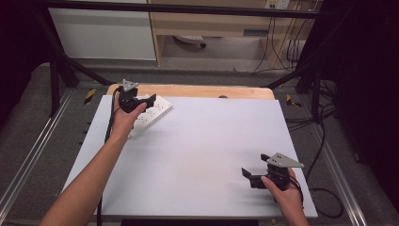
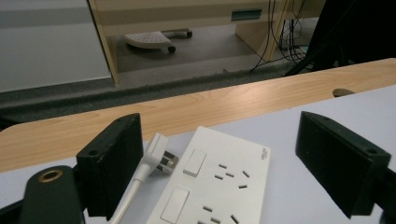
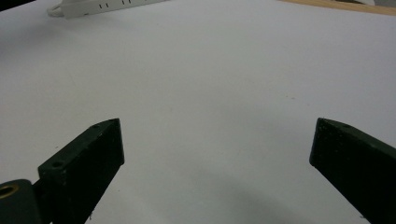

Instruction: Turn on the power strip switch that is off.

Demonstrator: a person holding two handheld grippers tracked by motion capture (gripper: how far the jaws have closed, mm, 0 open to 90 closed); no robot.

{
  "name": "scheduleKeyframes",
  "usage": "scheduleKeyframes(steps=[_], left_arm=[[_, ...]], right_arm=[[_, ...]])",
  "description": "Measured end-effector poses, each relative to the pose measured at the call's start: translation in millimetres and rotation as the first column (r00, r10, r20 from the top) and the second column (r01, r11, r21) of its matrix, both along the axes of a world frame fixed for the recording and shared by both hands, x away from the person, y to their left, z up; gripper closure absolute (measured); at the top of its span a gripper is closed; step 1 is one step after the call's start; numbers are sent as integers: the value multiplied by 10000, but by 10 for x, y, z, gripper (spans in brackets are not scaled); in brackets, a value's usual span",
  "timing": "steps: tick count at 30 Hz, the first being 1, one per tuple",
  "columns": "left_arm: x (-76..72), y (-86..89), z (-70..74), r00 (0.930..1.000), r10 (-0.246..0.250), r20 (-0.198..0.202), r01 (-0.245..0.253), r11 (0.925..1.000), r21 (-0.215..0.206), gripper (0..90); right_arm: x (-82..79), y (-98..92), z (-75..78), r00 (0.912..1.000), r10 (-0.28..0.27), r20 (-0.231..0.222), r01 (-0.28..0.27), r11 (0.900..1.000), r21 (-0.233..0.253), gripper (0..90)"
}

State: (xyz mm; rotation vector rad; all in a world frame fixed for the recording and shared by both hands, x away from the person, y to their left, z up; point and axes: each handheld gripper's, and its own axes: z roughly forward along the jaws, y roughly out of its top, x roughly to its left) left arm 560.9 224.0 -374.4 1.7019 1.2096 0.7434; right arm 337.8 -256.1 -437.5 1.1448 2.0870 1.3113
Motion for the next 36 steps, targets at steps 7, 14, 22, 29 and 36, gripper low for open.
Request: scheduleKeyframes(steps=[7,14,22,29,36], left_arm=[[112,1,-21,9998,193,13,-193,9997,-132,158],[178,-9,-40,9998,134,-136,-134,9999,-49,273],[253,19,-32,9996,258,73,-257,9997,-37,433],[278,33,-91,9996,256,-125,-252,9993,281,539],[319,56,-161,9992,225,-321,-216,9994,262,676]], right_arm=[[-14,-3,3,10000,-51,10,51,10000,5,34],[-11,10,3,10000,13,-6,-13,10000,-20,34],[-18,15,6,10000,25,5,-25,10000,-7,35],[-17,12,6,10000,17,9,-17,10000,-51,35],[-22,5,10,10000,9,13,-9,10000,-28,35]])
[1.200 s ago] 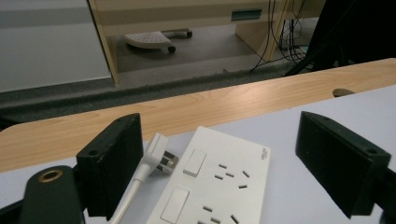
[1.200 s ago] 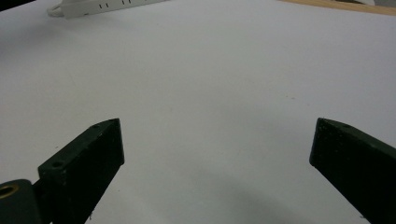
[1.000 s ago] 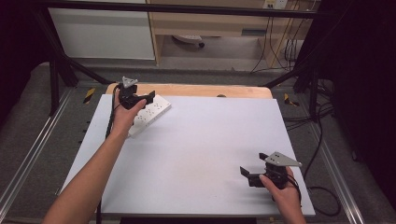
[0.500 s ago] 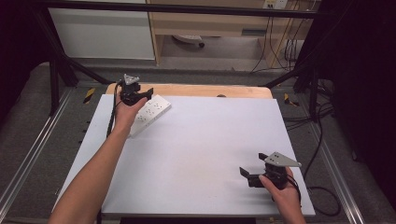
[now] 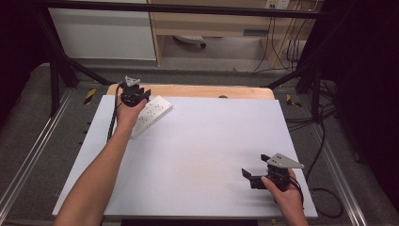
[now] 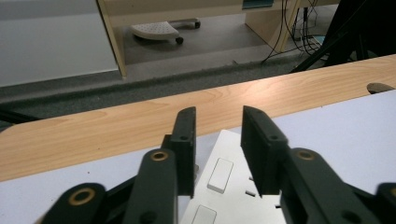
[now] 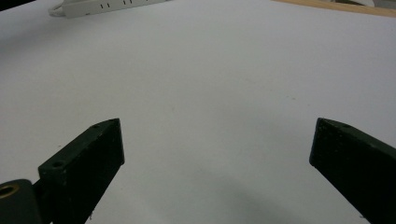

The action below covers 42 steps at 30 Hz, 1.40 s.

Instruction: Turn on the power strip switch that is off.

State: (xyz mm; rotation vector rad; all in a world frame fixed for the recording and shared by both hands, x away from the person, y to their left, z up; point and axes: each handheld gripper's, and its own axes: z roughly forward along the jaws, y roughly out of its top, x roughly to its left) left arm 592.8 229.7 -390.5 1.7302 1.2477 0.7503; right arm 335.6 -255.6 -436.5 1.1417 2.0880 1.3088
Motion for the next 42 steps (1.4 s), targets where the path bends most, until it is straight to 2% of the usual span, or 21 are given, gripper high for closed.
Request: scheduleKeyframes(steps=[11,17,24,42], left_arm=[[33,-25,-104,9985,-290,-460,297,9995,143,836],[44,-40,-142,9966,-344,-755,358,9992,179,888],[49,-69,-179,9947,-466,-918,491,9985,255,900],[125,-68,-347,9909,-332,-1308,398,9980,485,900]], right_arm=[[7,5,-1,10000,63,28,-63,10000,-7,35],[4,6,1,10000,71,33,-71,10000,-7,35],[4,2,2,10000,59,25,-59,10000,4,35],[0,-3,4,10000,46,7,-46,10000,64,35]])
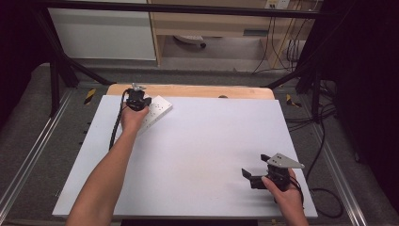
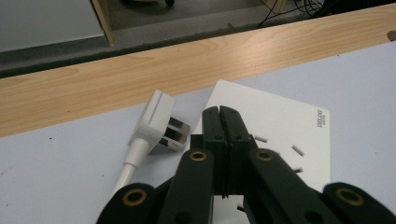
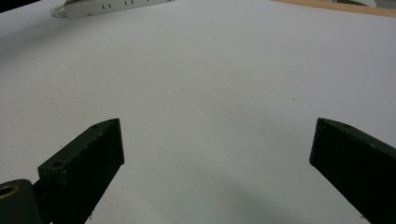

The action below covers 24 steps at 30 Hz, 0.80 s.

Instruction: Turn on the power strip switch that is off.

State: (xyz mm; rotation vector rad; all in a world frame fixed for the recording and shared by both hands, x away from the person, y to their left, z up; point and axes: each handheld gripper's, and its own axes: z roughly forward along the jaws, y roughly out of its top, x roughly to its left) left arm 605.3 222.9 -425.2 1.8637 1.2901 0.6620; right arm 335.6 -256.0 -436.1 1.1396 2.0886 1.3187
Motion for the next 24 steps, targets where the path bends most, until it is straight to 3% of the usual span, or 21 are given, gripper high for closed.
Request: scheduleKeyframes(steps=[24], left_arm=[[25,-10,-35,9999,77,-85,-76,9999,82,900]], right_arm=[[1,0,0,10000,30,10,-30,10000,23,34]])
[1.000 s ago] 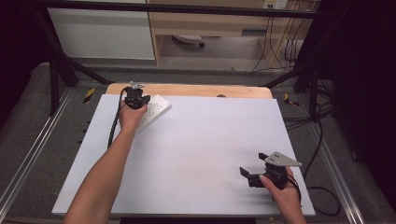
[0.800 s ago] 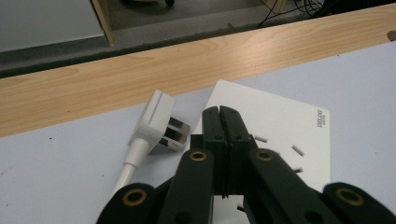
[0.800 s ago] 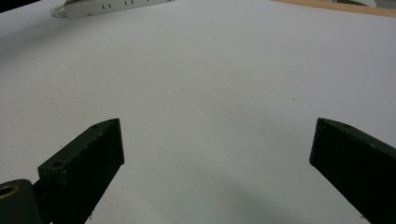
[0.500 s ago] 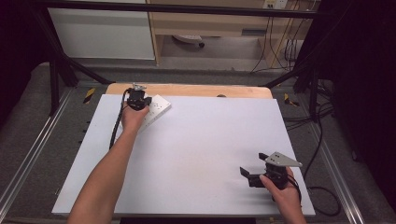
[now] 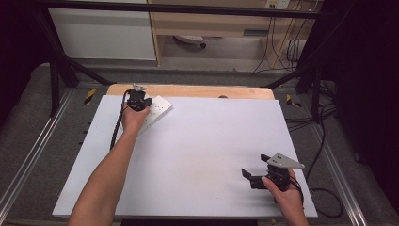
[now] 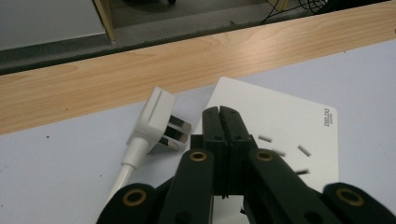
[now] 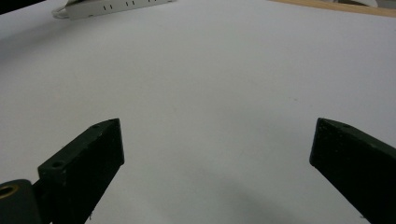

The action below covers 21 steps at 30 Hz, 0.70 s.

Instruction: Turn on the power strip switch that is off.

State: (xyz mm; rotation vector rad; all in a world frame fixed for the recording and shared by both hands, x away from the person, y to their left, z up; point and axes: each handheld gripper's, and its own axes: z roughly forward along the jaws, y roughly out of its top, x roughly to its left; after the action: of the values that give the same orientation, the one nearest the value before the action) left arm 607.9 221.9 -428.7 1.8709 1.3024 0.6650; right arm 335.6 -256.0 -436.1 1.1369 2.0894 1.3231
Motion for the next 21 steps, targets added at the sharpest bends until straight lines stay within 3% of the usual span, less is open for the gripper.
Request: scheduleKeyframes(steps=[21], left_arm=[[73,-32,0,9994,-24,-358,37,9993,366,900]], right_arm=[[-1,-4,-2,10000,8,-46,-8,10000,17,33]])
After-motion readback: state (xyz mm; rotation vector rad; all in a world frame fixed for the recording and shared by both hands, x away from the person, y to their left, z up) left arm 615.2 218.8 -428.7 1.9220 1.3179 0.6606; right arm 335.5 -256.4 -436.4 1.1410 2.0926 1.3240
